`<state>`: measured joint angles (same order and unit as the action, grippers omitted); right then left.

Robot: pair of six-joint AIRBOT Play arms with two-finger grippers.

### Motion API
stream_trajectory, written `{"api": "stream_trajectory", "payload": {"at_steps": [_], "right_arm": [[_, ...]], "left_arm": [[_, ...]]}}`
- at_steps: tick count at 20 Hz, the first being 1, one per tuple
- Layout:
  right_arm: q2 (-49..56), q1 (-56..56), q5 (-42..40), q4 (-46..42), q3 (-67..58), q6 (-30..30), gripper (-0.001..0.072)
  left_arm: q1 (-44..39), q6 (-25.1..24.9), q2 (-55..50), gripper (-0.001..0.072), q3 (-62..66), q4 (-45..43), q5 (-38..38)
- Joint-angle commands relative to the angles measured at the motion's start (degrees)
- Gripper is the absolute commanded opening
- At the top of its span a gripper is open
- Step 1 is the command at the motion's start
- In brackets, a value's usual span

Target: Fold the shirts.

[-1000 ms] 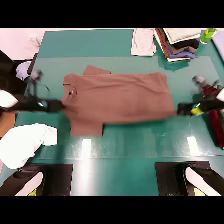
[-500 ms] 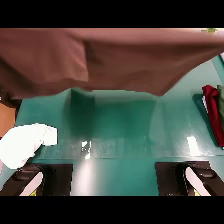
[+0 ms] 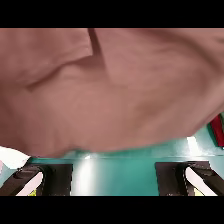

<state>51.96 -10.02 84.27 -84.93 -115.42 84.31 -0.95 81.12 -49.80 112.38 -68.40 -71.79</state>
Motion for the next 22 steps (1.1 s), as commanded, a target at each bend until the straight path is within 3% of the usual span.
{"api": "stream_trajectory", "payload": {"at_steps": [1, 5, 8, 13, 17, 22], "right_arm": [[6.0, 0.2, 0.1, -0.6, 9.1, -0.3, 0.0022], [17.2, 0.2, -4.4, -0.1, 24.0, -0.9, 0.0022], [27.0, 1.0, -9.3, -0.3, 29.8, -1.1, 0.0022], [41.4, 1.0, -13.5, 5.1, 20.2, -0.8, 0.0022], [44.5, 1.0, -9.7, 5.7, 13.4, -1.3, 0.0022], [39.9, 0.4, -11.8, 5.3, 24.5, -1.5, 0.0022]], "left_arm": [[0.1, -0.1, -8.0, 0.0029, -9.6, 0.1, -2.6], [0.1, -0.4, -21.8, 0.0029, -21.9, 0.1, -0.4], [0.1, -2.5, -33.2, 0.0029, -24.0, 0.0, 5.1], [0.1, -2.7, -43.0, 0.0029, -21.1, 1.4, 15.6], [1.0, -3.2, -43.4, 0.0029, -18.7, 1.3, 11.9], [1.3, -5.1, -43.5, 0.0029, -23.2, 0.3, 5.0]]}}
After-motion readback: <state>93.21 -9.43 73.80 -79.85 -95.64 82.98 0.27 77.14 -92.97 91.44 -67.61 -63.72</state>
